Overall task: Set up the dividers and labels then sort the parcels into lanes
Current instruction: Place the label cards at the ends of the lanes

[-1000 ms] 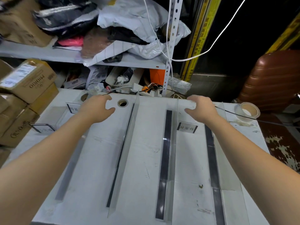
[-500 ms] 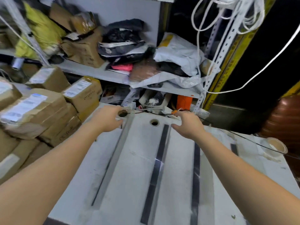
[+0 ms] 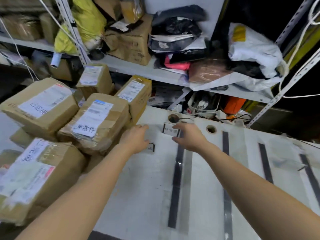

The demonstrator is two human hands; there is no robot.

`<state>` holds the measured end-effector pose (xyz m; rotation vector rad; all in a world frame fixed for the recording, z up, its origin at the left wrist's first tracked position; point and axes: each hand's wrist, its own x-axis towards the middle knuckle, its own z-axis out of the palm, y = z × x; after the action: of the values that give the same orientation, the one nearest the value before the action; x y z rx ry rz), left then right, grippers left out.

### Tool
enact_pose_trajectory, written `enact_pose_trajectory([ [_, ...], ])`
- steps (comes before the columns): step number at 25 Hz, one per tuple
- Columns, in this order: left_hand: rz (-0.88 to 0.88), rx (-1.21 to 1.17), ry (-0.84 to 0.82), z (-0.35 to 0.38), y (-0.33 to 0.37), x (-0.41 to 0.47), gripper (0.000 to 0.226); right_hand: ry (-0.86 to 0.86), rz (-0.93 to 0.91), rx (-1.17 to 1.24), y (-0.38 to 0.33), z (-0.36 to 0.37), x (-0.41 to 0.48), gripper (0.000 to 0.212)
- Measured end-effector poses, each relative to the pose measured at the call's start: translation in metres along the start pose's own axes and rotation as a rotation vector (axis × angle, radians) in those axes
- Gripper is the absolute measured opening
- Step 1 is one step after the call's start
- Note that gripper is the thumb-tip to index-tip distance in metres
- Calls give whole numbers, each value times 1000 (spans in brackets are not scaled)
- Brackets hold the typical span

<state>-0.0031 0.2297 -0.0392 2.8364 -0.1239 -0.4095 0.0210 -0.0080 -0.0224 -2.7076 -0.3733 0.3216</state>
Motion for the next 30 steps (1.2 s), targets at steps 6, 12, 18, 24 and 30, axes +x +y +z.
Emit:
enact_pose_trajectory([
  [6, 46, -100, -43, 40, -20, 12, 66, -147, -20, 69, -24, 74, 32, 50],
  [12, -10, -181, -45, 57, -42, 13, 64, -166, -7, 76, -36, 115, 58, 39],
  [18, -7, -192, 21, 59, -45, 19, 52, -160, 22, 17, -37, 121, 67, 18],
  [24, -60, -214, 108, 47, -32, 28, 43, -115, -34, 27, -39, 87, 54, 20],
  [30, -18, -276, 187, 2, 0, 17, 24, -31, -135, 94, -36, 22, 36, 16],
])
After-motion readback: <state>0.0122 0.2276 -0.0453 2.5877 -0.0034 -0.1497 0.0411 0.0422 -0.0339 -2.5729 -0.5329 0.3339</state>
